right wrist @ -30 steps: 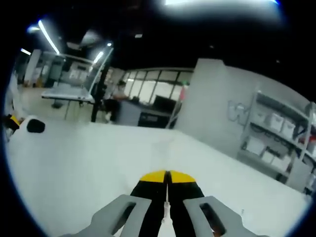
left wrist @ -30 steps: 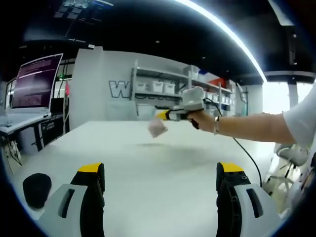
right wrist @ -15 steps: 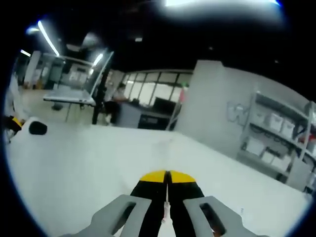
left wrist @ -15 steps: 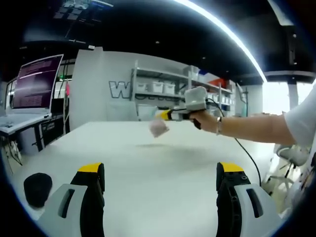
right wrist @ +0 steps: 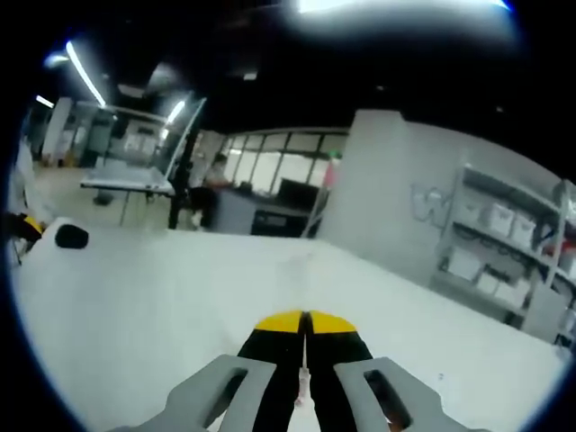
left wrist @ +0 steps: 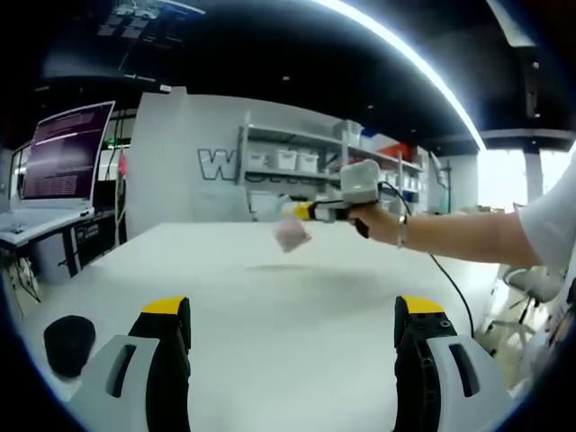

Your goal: Open the resealable bag by pulling the two sides of the seal apart until the entire bag opening is separated and visibly accessible.

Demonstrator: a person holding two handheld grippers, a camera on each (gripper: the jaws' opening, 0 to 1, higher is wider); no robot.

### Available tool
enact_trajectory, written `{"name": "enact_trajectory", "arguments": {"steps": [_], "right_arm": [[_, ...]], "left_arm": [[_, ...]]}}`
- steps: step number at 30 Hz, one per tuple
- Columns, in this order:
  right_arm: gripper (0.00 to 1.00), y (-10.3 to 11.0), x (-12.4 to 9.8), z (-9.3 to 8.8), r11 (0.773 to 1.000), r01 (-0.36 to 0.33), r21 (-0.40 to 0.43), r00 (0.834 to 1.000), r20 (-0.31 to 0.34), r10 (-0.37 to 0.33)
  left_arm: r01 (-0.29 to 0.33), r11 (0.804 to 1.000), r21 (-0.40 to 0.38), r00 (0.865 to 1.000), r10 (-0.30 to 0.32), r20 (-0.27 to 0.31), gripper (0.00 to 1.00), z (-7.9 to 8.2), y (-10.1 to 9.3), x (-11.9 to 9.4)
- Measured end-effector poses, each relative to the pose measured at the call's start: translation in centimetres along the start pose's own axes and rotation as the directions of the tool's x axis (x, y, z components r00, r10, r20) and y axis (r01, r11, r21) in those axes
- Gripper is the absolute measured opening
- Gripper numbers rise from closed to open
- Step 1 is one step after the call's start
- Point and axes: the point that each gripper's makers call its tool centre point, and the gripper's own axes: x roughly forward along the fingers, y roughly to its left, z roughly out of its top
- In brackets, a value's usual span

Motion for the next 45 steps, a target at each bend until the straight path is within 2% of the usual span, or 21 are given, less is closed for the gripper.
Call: {"name": "enact_trajectory", "arguments": {"steps": [21, 45], "right_arm": [[0.00, 0.6, -1.5, 0.6, 1.000, -0.010, 0.000, 0.999, 0.031, 0.010], [0.00, 1.2, -3.0, -0.1, 1.000, -0.014, 0.009, 0.999, 0.036, 0.014]], "left_arm": [[0.003, 1.000, 0.001, 1.000, -0.003, 0.003, 0.92, 0.1, -0.2, -0.1], [0.009, 1.000, 0.002, 1.000, -0.009, 0.009, 0.92, 0.4, -0.7, -0.2]]}}
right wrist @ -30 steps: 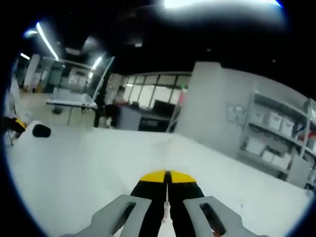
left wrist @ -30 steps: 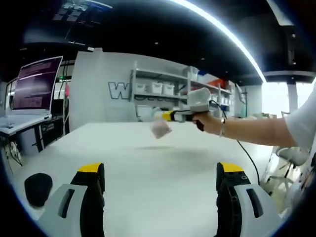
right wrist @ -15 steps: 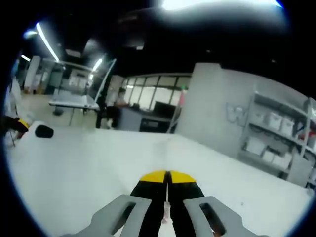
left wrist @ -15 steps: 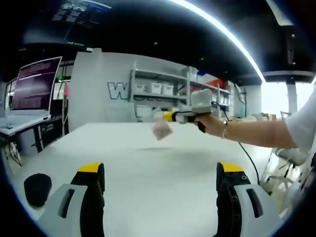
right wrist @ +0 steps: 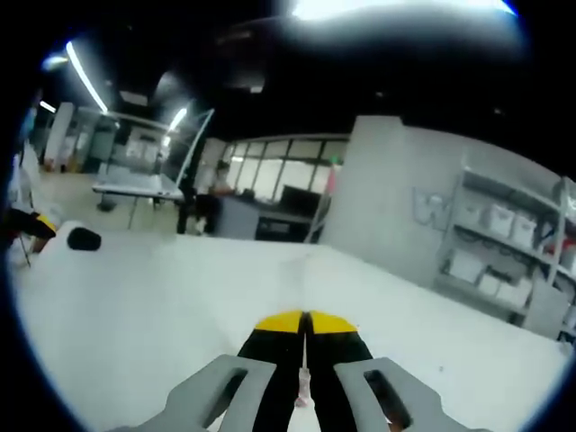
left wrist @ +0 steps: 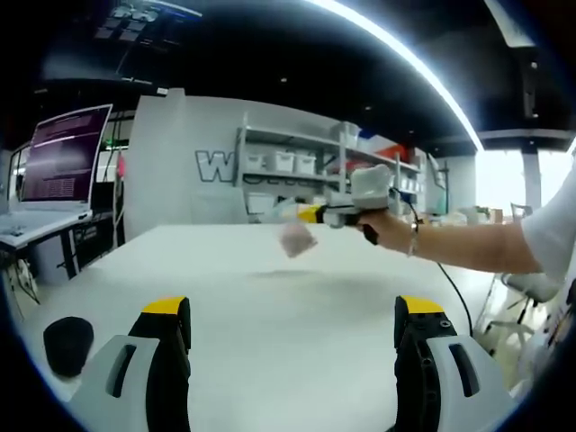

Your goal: Open the resealable bag by pulling the two sides of the seal apart until the entire bag opening is separated and visibly accessible.

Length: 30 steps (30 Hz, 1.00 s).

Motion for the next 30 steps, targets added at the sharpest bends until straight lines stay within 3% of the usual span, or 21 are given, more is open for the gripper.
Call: {"name": "enact_trajectory", "arguments": {"steps": [30], "right_arm": [[0.00, 1.1, -2.7, -0.4, 1.000, -0.012, 0.007, 1.000, 0.017, 0.012]], "left_arm": [[0.011, 1.000, -0.007, 1.000, -0.011, 0.009, 0.92, 0.3, -0.6, -0.3]]}}
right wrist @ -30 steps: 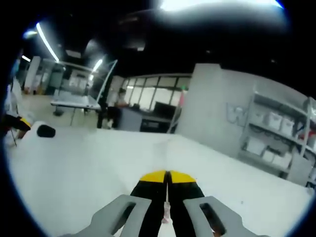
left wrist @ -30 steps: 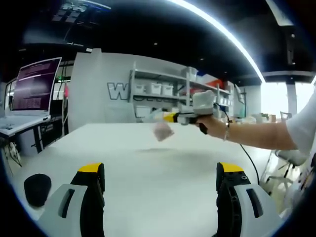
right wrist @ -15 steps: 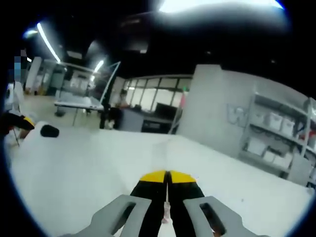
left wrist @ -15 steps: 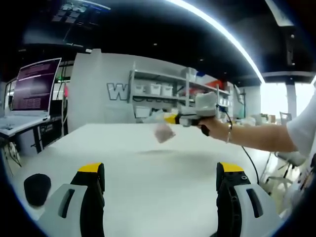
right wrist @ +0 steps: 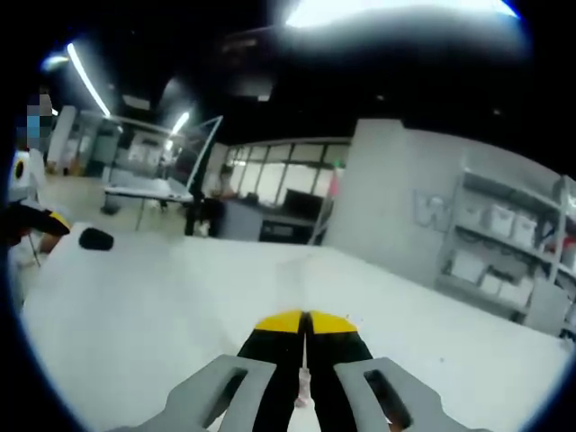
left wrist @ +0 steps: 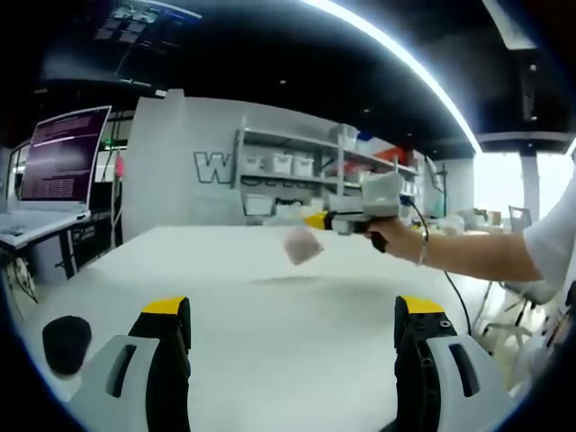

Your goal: Open the resealable bag by pulling the two sides of the seal apart until the entire bag opening is separated and visibly accessible.

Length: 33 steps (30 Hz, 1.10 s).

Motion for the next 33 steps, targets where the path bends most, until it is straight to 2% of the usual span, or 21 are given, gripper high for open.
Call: {"name": "enact_trajectory", "arguments": {"steps": [12, 33], "right_arm": [[0.00, 0.1, -0.9, -0.3, 1.000, 0.002, 0.011, 1.000, 0.006, -0.002], [0.00, 1.9, -2.9, 0.2, 1.000, -0.024, 0.010, 0.999, 0.029, 0.024]], "left_arm": [[0.007, 1.000, -0.003, 1.000, -0.007, 0.004, 0.92, 0.1, -0.3, 0.1], [0.008, 1.000, 0.000, 1.000, -0.008, 0.009, 0.92, 0.4, -0.6, -0.3]]}}
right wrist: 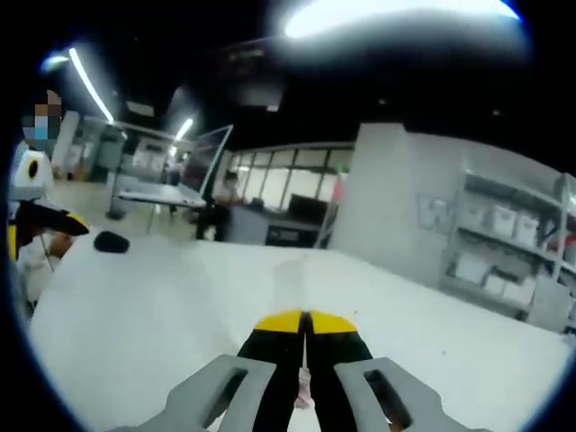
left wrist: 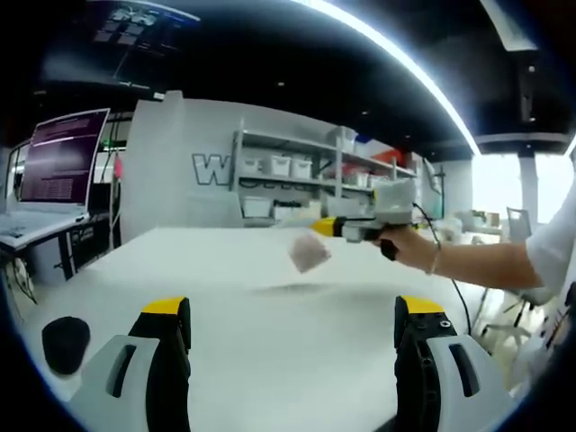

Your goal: Open the resealable bag by pulling the two sides of the seal apart until the entire bag opening is separated and visibly accessible.

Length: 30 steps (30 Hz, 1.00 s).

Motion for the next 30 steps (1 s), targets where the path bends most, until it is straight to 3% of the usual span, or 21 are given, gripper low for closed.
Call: {"name": "enact_trajectory", "arguments": {"steps": [30], "right_arm": [[0.00, 0.8, -2.0, 0.4, 1.000, -0.006, 0.005, 1.000, 0.023, 0.005]], "left_arm": [[0.017, 1.000, 0.001, 1.000, -0.017, -0.003, 0.92, 0.1, -0.9, 0.2]]}}
